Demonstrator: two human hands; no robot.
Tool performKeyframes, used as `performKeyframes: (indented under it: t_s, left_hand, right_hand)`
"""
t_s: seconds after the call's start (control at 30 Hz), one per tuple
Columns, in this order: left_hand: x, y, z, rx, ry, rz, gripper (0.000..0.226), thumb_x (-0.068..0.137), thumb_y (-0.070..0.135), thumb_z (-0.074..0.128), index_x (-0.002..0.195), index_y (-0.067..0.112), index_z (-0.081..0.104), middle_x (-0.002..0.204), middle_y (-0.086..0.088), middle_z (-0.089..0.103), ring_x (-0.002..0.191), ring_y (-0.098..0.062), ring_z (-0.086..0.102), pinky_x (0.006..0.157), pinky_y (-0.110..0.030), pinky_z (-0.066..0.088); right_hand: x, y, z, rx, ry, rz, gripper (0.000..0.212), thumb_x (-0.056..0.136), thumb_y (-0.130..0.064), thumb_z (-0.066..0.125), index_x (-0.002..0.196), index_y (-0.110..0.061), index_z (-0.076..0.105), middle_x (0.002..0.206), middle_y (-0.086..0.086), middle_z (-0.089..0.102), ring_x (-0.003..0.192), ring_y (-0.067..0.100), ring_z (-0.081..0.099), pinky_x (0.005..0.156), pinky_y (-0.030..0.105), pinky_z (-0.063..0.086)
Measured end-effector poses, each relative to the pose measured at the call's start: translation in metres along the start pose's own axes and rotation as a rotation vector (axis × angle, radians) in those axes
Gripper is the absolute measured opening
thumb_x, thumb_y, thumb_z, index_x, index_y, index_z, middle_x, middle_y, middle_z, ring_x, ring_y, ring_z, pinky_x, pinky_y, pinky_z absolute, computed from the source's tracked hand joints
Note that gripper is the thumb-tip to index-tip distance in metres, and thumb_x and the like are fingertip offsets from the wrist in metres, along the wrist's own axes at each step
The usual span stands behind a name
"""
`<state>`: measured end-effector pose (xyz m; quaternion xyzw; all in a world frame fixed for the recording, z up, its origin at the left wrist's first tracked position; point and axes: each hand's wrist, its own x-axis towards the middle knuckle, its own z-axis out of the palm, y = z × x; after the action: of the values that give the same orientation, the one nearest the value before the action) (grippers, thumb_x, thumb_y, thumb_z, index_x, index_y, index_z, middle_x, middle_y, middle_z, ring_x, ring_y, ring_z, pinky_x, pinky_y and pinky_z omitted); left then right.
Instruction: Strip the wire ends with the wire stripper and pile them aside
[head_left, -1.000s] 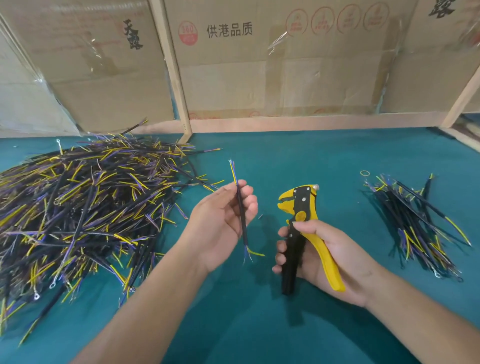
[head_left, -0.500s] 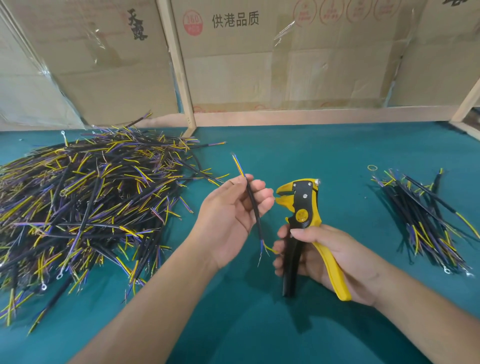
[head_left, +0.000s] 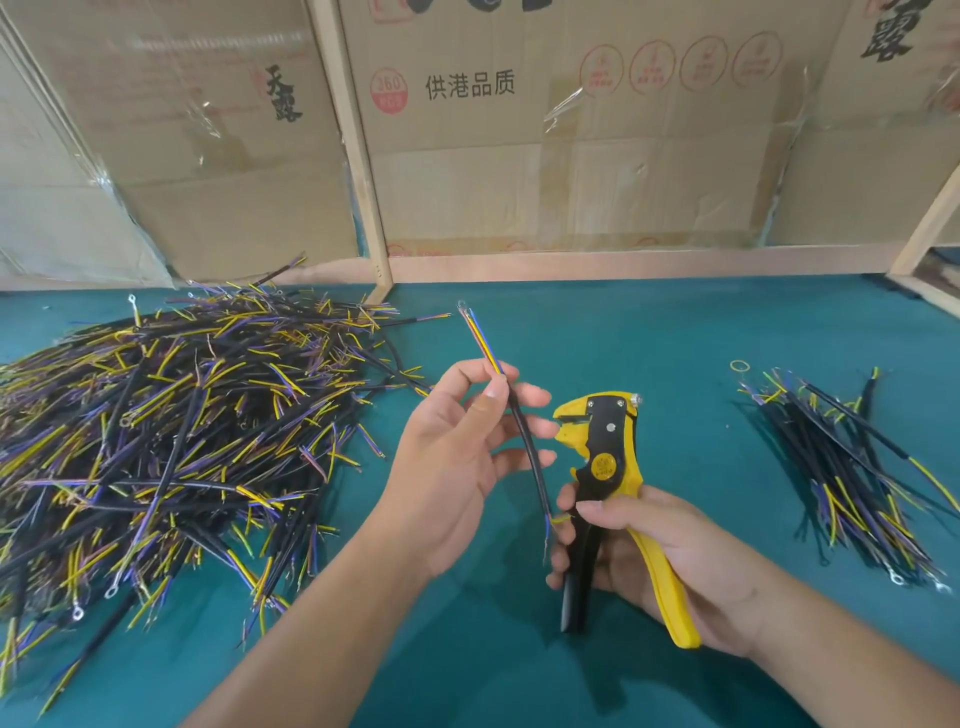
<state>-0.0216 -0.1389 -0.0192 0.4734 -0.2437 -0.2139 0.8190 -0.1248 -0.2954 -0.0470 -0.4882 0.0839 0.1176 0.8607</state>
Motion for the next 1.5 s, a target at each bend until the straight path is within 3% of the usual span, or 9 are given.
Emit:
performKeyframes:
  t_s: [0.23, 0.4, 0.8, 1.0, 1.33, 1.5]
  left_hand:
    - [-0.001, -0.002, 0.0, 0.07, -0.02, 0.074, 0.01, 0.097, 0.022, 0.056, 0.101, 0.02, 0.065, 0.091, -0.007, 0.068, 0.077, -0.023, 0.068, 0.068, -0.035, 0.057]
    - [0.0, 0.0, 0.0, 0.059, 0.013, 0.101, 0.009, 0.091, 0.025, 0.063, 0.097, 0.02, 0.065, 0.092, -0.008, 0.069, 0.08, -0.024, 0.07, 0.068, -0.037, 0.058]
    - [0.005, 0.005, -0.001, -0.132, 0.187, 0.003, 0.012, 0.105, 0.008, 0.042, 0.103, 0.006, 0.054, 0.088, -0.008, 0.069, 0.082, -0.026, 0.073, 0.072, -0.031, 0.059]
    - [0.006, 0.005, -0.001, -0.214, 0.305, -0.097, 0.018, 0.107, 0.006, 0.037, 0.103, 0.002, 0.054, 0.08, -0.008, 0.069, 0.079, -0.025, 0.074, 0.068, -0.03, 0.06]
    - [0.004, -0.003, 0.005, -0.211, 0.229, -0.129, 0.015, 0.106, 0.007, 0.039, 0.107, 0.002, 0.053, 0.083, -0.008, 0.069, 0.08, -0.025, 0.074, 0.07, -0.03, 0.06]
    - [0.003, -0.008, 0.004, -0.075, 0.267, -0.098, 0.013, 0.104, 0.006, 0.045, 0.115, 0.004, 0.052, 0.101, -0.015, 0.073, 0.084, -0.026, 0.073, 0.074, -0.032, 0.059]
  right_hand:
    - [0.001, 0.0, 0.001, 0.033, -0.01, -0.002, 0.031, 0.068, -0.013, 0.08, 0.096, -0.003, 0.072, 0.091, 0.025, 0.062, 0.081, 0.04, 0.064, 0.08, 0.051, 0.055]
    - [0.001, 0.0, 0.001, 0.03, 0.008, -0.008, 0.023, 0.075, -0.008, 0.074, 0.097, -0.001, 0.073, 0.093, 0.028, 0.064, 0.083, 0.042, 0.065, 0.079, 0.051, 0.056]
    - [0.0, 0.0, 0.0, 0.0, 0.019, -0.008, 0.037, 0.079, -0.011, 0.07, 0.112, 0.003, 0.061, 0.1, 0.026, 0.066, 0.088, 0.041, 0.066, 0.081, 0.047, 0.056]
    - [-0.001, 0.001, 0.0, -0.008, 0.01, 0.0, 0.028, 0.081, -0.012, 0.071, 0.106, 0.001, 0.067, 0.093, 0.023, 0.062, 0.083, 0.039, 0.063, 0.081, 0.05, 0.055]
    - [-0.002, 0.006, 0.005, -0.03, -0.03, -0.007, 0.008, 0.089, -0.016, 0.067, 0.091, -0.009, 0.068, 0.084, 0.017, 0.063, 0.079, 0.035, 0.066, 0.081, 0.049, 0.056]
    - [-0.005, 0.008, 0.004, -0.106, -0.047, -0.049, 0.009, 0.092, -0.018, 0.065, 0.086, -0.011, 0.066, 0.082, 0.013, 0.061, 0.079, 0.032, 0.064, 0.082, 0.048, 0.056]
